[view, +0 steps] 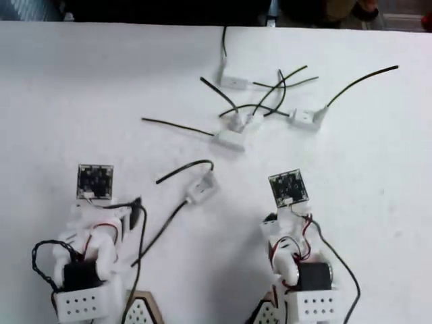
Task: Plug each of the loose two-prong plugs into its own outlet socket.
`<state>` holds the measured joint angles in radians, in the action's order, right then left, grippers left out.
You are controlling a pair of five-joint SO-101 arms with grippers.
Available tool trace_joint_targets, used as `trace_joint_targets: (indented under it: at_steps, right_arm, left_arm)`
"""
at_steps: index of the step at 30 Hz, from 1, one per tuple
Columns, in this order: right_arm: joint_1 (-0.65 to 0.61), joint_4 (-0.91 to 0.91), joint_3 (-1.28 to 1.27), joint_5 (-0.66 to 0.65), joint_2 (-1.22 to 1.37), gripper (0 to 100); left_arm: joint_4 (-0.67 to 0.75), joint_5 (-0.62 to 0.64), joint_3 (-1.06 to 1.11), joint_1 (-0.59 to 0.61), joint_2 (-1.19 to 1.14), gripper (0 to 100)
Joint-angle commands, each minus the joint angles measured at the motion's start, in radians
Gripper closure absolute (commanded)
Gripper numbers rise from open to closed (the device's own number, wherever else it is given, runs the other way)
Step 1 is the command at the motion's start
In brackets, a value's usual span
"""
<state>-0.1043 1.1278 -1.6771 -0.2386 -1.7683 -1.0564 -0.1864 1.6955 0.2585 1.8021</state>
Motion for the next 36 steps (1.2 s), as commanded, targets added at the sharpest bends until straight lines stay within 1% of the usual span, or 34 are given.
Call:
trace_joint_targets:
  at_steps: [1, 4, 7, 10, 36]
  right_arm:
    - [0.012, -0.028, -0.017, 0.008, 0.013, 97.8]
    - [0.012, -0.013, -0.017, 0.008, 0.021, 98.0]
    - [0.012, 0.051, -0.017, 0.008, 0.015, 98.0]
    - [0.012, 0.093, -0.015, 0.008, 0.013, 98.0]
    - [0.012, 0.093, -0.015, 0.0, 0.013, 98.0]
  left_arm:
    - [-0.069, -0.008, -0.003, -0.002, 0.01, 71]
    - [-0.15, -0.002, -0.003, 0.007, 0.01, 71]
    - [-0.19, -0.002, -0.003, 0.007, 0.01, 71]
    - [-0.19, -0.002, -0.003, 0.007, 0.01, 71]
    - [-0.19, -0.002, -0.003, 0.007, 0.01, 71]
